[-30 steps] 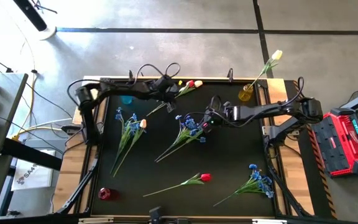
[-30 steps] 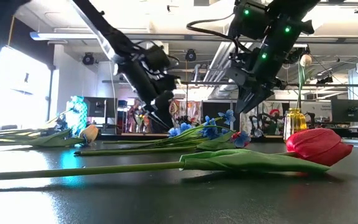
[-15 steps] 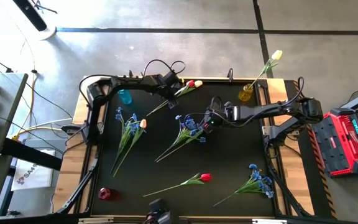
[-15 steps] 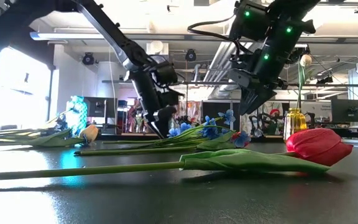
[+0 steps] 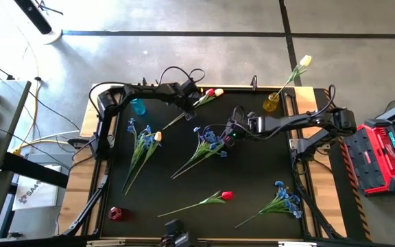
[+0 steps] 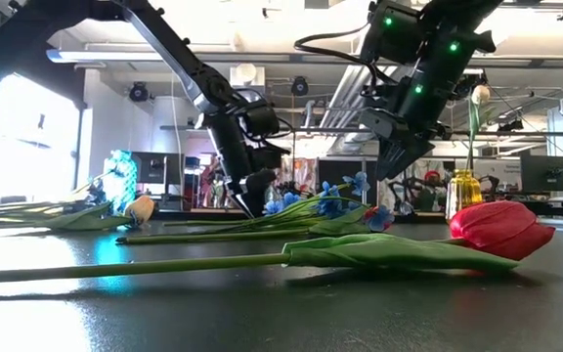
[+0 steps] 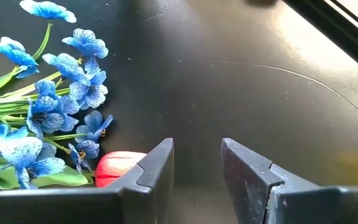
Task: Sort flowers into vase by color
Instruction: Put the top yellow flower into the yellow vase
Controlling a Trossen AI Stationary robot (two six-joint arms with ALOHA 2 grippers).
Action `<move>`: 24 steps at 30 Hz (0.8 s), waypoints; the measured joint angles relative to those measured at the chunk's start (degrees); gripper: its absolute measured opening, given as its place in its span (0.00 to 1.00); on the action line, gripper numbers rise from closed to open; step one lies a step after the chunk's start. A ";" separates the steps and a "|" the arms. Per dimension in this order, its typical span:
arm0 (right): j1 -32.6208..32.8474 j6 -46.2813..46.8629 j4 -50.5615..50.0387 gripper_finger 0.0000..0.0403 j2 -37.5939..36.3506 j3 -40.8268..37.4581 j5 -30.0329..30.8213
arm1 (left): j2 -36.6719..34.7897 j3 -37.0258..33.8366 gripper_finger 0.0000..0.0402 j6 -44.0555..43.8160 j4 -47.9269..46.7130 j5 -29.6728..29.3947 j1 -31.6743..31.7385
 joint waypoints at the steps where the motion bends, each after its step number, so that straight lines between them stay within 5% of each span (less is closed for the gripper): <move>1: 0.00 0.00 0.00 0.31 0.00 0.00 0.00 | -0.01 -0.01 0.20 -0.01 -0.02 -0.02 0.00; 8: 0.04 1.18 -0.53 0.31 0.00 0.00 -0.34 | -1.73 -0.26 0.02 -0.49 -2.02 -0.27 -0.04; 19: 0.15 3.74 -1.94 0.31 0.00 0.00 -1.43 | -6.31 -0.27 0.07 1.31 -4.91 2.12 1.16; 24: 0.50 3.69 -1.93 0.31 0.00 0.00 -1.89 | -6.34 -0.76 0.19 2.83 -6.34 3.67 -0.09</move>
